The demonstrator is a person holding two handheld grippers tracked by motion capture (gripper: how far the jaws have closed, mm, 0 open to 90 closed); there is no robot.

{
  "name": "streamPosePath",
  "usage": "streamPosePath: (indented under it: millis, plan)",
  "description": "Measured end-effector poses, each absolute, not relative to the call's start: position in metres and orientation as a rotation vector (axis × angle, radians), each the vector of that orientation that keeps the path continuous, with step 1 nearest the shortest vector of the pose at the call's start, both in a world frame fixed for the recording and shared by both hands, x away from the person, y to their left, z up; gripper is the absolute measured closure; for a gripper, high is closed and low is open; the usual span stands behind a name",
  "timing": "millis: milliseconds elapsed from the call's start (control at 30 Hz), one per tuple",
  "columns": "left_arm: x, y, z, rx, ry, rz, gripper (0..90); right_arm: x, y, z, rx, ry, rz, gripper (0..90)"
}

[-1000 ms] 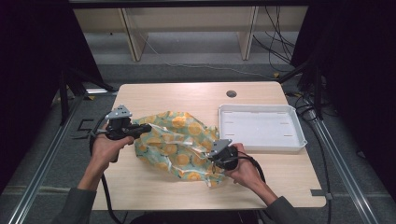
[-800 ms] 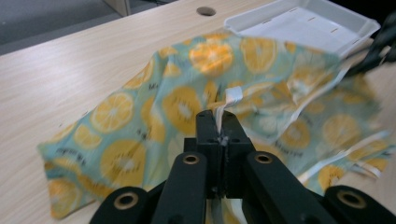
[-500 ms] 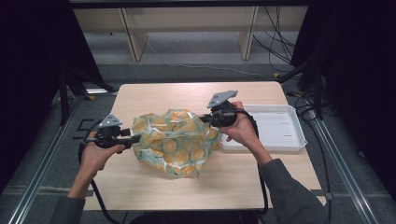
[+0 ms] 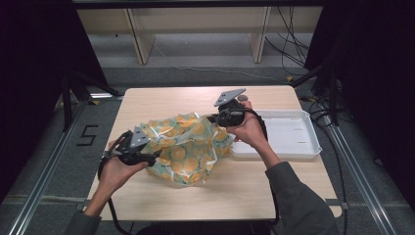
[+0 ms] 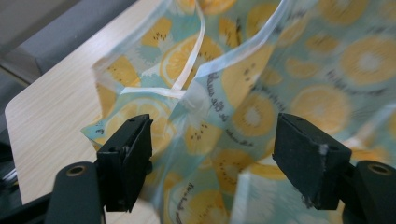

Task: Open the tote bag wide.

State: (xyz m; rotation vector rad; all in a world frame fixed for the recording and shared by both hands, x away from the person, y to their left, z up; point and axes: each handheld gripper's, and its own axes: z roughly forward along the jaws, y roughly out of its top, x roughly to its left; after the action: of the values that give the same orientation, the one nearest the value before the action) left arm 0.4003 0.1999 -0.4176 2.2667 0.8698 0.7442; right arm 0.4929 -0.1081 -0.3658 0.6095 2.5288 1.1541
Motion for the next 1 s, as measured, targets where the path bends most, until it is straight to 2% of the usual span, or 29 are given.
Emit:
streamPosePath:
  millis: [100, 133, 167, 233, 267, 300, 367, 567, 767, 800, 833, 933, 1000]
  plan:
    - [0.414, 0.186, -0.431, 2.321, 0.853, 0.816, 28.1, 0.494, -0.109, -0.364, 0.613, 2.527, 1.163, 90.0]
    - [0.420, 0.182, -0.434, 2.344, 0.833, 0.833, 34.4, 0.495, -0.109, -0.364, 0.599, 2.507, 1.171, 90.0]
    - [0.423, 0.181, -0.436, 2.354, 0.821, 0.855, 52.7, 0.496, -0.109, -0.363, 0.595, 2.498, 1.181, 90.0]
    - [0.429, 0.179, -0.437, 2.384, 0.788, 0.857, 73.1, 0.496, -0.109, -0.363, 0.610, 2.506, 1.179, 90.0]
    - [0.432, 0.179, -0.436, 2.374, 0.784, 0.854, 73.1, 0.497, -0.110, -0.363, 0.609, 2.505, 1.175, 90.0]
    - [0.433, 0.180, -0.434, 2.378, 0.772, 0.835, 81.2, 0.498, -0.110, -0.364, 0.605, 2.494, 1.176, 90.0]
    - [0.436, 0.183, -0.426, 2.326, 0.782, 0.775, 88.0, 0.500, -0.113, -0.364, 0.623, 2.503, 1.157, 90.0]
    - [0.448, 0.193, -0.393, 2.238, 0.735, 0.696, 89.5, 0.517, -0.119, -0.378, 0.680, 2.450, 1.091, 90.0]
    - [0.473, 0.193, -0.371, 2.157, 0.788, 0.619, 89.5, 0.527, -0.117, -0.393, 0.767, 2.445, 1.006, 87.6]
    - [0.478, 0.191, -0.370, 2.147, 0.811, 0.611, 89.6, 0.529, -0.115, -0.399, 0.751, 2.461, 0.972, 82.3]
    - [0.482, 0.191, -0.369, 2.153, 0.812, 0.611, 89.6, 0.529, -0.115, -0.399, 0.751, 2.461, 0.972, 82.3]
    - [0.496, 0.189, -0.367, 2.181, 0.829, 0.596, 89.6, 0.527, -0.113, -0.403, 0.765, 2.453, 0.901, 63.3]
    - [0.504, 0.186, -0.368, 2.189, 0.851, 0.586, 89.5, 0.522, -0.113, -0.400, 0.748, 2.425, 0.903, 56.6]
